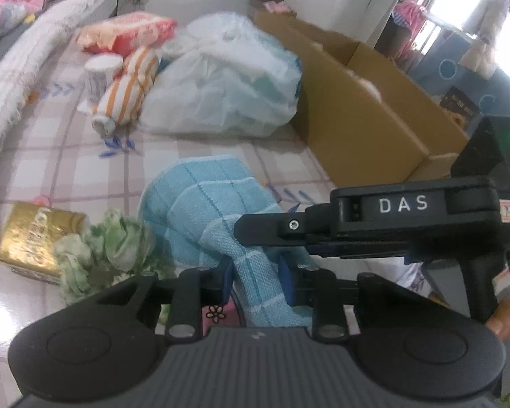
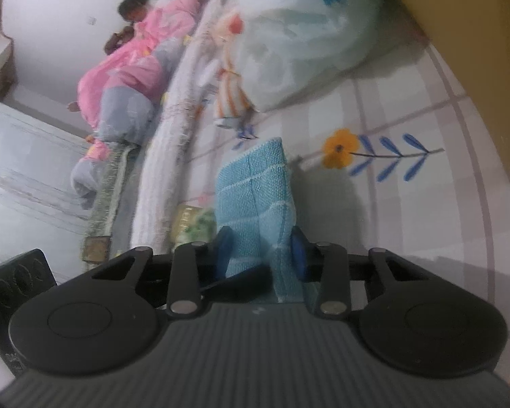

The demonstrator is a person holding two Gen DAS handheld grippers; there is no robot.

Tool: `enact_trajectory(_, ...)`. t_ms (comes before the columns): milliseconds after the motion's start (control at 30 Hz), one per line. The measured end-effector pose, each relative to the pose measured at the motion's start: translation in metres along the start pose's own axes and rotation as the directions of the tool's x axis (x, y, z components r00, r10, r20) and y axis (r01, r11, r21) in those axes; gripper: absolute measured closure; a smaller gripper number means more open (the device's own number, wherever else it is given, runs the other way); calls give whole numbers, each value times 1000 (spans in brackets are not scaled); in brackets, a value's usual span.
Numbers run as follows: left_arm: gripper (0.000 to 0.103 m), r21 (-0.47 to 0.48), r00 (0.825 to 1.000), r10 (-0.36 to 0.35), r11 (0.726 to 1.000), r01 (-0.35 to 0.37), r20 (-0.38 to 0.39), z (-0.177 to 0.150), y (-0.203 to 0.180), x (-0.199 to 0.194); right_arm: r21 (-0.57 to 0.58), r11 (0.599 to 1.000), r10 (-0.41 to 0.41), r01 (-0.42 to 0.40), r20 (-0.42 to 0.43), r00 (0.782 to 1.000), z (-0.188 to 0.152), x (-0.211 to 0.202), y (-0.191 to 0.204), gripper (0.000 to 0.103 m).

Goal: Organize soft objects

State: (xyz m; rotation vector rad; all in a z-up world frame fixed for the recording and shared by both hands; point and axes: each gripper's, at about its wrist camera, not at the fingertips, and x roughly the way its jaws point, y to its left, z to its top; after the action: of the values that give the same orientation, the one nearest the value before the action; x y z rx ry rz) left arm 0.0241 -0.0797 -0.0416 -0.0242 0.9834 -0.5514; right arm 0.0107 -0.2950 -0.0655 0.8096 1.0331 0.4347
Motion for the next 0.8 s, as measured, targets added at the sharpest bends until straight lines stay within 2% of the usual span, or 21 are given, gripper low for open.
enact_trajectory(267,75,71,993,18,997,-27,118,19,-21,-45,-87,993,84,-77,88,993,9,-35,39,73)
enact_trajectory(467,75,145,981,-20,989,-8,192,54,-45,-58,-141,986,113,-86,196,974,31,-73,55,77)
enact_trajectory(600,75,210,977,-64,977,20,205,85,-74,-45,-149,987,102,-62,277,956,54,-103,48,78)
enact_trajectory(800,75,287,971,-186,948,136,153,147,-129,4,-131,989,-8,66,403,915,101,-162,15,80)
